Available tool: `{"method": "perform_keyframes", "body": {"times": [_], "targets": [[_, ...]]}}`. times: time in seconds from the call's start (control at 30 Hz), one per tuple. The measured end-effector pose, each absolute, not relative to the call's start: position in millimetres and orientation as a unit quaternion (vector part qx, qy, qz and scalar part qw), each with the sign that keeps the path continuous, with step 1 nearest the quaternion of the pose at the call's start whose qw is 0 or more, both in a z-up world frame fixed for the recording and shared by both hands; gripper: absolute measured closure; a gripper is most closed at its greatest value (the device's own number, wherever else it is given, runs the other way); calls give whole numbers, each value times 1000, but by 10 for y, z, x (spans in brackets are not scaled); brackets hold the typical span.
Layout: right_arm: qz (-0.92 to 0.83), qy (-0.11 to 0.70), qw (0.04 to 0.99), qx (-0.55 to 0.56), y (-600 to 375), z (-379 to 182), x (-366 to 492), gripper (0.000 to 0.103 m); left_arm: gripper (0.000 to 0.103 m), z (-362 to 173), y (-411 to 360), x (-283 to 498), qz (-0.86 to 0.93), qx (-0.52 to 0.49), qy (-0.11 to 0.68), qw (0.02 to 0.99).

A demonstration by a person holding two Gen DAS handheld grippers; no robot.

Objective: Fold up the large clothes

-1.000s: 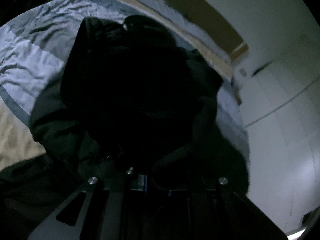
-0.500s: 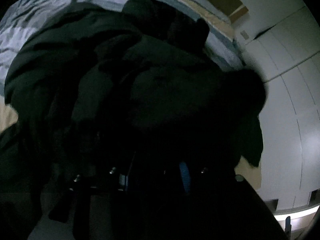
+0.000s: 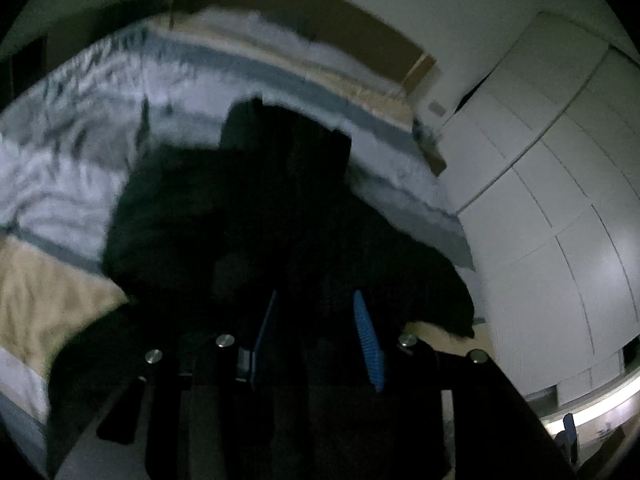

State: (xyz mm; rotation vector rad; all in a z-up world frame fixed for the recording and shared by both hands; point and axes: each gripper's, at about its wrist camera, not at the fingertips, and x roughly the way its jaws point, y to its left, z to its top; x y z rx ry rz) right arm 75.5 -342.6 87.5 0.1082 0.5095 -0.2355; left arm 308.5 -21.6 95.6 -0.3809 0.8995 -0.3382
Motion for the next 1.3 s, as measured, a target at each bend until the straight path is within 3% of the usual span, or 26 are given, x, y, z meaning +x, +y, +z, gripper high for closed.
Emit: {"method": "perform_keyframes", "body": {"times": [0.23,0.4,0.77,1.03,1.3], "targets": [[-63,268,961,27,-2905,890,1201,0,65,1538,258,3143,-138,-133,411,891],[-18,282,959,-2,-2457,847,1803,0,64,1468,395,3522,-106,-108,411,899],[47,307,950,-24,-1709,224,3397,0,64,99,651,4653,-37,-84,438,895],[49,367,929,-18,-1605,-591,4086,1,64,-905,616,4835,-39,-56,469,881],[26,434,900,-30,-1764,-1037,4057,1,63,-1153,628,4716,-38,-48,494,867]]}}
